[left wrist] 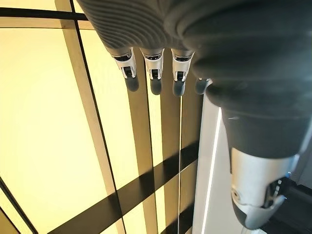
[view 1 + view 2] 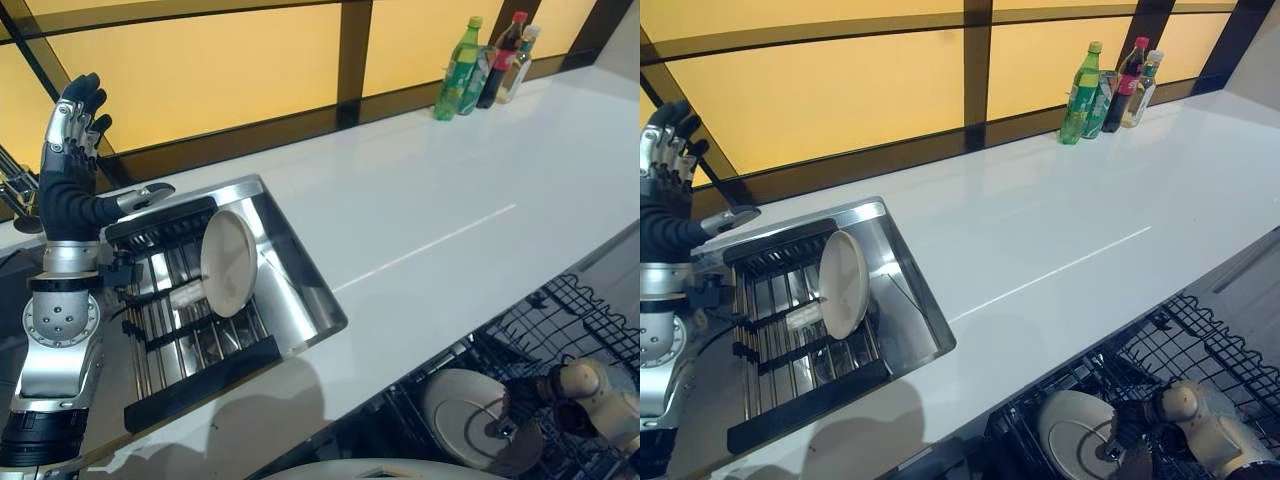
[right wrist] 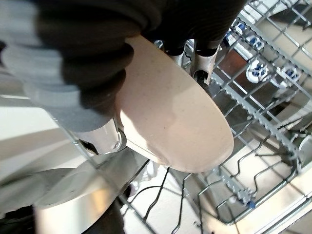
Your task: Pick up plates and place into dishwasher.
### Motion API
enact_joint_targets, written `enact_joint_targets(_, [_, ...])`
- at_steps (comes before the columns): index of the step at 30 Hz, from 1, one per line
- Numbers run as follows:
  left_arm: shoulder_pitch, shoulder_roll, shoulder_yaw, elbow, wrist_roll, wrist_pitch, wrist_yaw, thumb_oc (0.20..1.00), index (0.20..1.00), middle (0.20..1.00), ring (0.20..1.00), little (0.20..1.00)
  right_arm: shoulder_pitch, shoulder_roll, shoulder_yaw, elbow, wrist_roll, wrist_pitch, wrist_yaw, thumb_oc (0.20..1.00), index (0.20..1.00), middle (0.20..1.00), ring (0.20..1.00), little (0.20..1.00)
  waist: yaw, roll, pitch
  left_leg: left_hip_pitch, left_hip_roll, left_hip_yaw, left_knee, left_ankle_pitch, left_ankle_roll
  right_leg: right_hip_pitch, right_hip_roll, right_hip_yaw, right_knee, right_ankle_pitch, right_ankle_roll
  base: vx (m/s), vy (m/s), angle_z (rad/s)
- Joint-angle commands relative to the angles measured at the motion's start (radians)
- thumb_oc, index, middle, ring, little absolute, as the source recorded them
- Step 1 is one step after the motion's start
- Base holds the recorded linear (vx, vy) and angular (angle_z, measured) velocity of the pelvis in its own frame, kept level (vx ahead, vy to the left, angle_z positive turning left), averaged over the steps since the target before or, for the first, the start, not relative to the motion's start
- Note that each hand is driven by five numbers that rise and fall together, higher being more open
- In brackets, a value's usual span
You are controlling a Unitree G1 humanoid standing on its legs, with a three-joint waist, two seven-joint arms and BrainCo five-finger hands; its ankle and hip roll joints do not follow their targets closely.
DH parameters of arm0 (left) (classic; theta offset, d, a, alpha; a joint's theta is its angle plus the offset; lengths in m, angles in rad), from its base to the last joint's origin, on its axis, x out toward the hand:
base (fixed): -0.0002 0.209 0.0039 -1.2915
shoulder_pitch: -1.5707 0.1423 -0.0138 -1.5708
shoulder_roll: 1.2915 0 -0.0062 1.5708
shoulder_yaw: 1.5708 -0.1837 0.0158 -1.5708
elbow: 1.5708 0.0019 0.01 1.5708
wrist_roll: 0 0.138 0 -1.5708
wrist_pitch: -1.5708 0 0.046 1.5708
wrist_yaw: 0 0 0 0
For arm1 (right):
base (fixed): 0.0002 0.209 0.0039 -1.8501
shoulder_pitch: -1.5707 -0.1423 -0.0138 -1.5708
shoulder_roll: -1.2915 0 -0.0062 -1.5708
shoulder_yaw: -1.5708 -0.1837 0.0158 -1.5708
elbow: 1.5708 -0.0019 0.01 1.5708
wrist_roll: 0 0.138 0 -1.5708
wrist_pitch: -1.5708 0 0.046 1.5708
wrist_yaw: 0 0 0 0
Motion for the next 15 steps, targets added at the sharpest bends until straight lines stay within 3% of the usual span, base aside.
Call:
enact_joint_targets(1, [-0.029,0.018,-0.025,-0.039,0.022,-0.024,0.033,1.000,1.000,1.000,1.000,1.000,-0.064,0.033,0.084,0.017,-0.122,0.041,-0.114,0.200,0.200,0.200,0.200,0.200,0.011,-0.022,-0.058,-0.025,0.011,-0.074,-0.001,-0.013,-0.019,0.067,-0.052,-0.032,0.025,-0.098,0.097,0.00,0.000,0.00])
enact_joint_targets(7, [-0.041,0.006,-0.031,-0.044,0.032,-0.009,0.043,1.000,1.000,1.000,1.000,1.000,-0.056,0.140,0.151,0.049,-0.224,0.111,-0.095,0.200,0.200,0.200,0.200,0.200,0.010,-0.004,-0.053,-0.027,0.006,-0.080,0.000,-0.015,-0.016,0.068,-0.054,-0.024,0.025,-0.099,0.100,0.00,0.015,0.00])
enact_joint_targets(15, [-0.092,0.014,-0.055,-0.050,0.016,0.032,0.031,1.000,1.000,1.000,1.000,1.000,-0.038,0.247,0.194,0.240,-0.179,0.155,-0.159,0.200,0.200,0.200,0.200,0.200,0.013,0.006,-0.060,-0.020,0.001,-0.092,-0.001,-0.025,-0.013,0.075,-0.057,-0.033,0.033,-0.109,0.101,0.00,-0.001,0.03])
